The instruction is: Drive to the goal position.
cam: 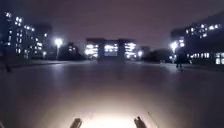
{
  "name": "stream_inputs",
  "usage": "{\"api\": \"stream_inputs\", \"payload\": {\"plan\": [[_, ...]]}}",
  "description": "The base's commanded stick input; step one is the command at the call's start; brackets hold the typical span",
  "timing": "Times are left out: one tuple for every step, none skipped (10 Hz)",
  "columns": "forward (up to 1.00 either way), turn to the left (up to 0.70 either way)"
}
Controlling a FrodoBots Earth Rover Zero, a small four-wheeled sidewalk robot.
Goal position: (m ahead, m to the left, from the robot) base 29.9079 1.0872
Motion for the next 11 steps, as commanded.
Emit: {"api": "stream_inputs", "payload": {"plan": [[1.0, 0.0], [1.0, 0.0], [1.0, 0.0], [1.0, 0.0], [1.0, 0.0], [1.0, 0.0], [1.0, 0.0], [1.0, 0.0], [1.0, 0.0], [1.0, 0.0], [1.0, 0.0]]}}
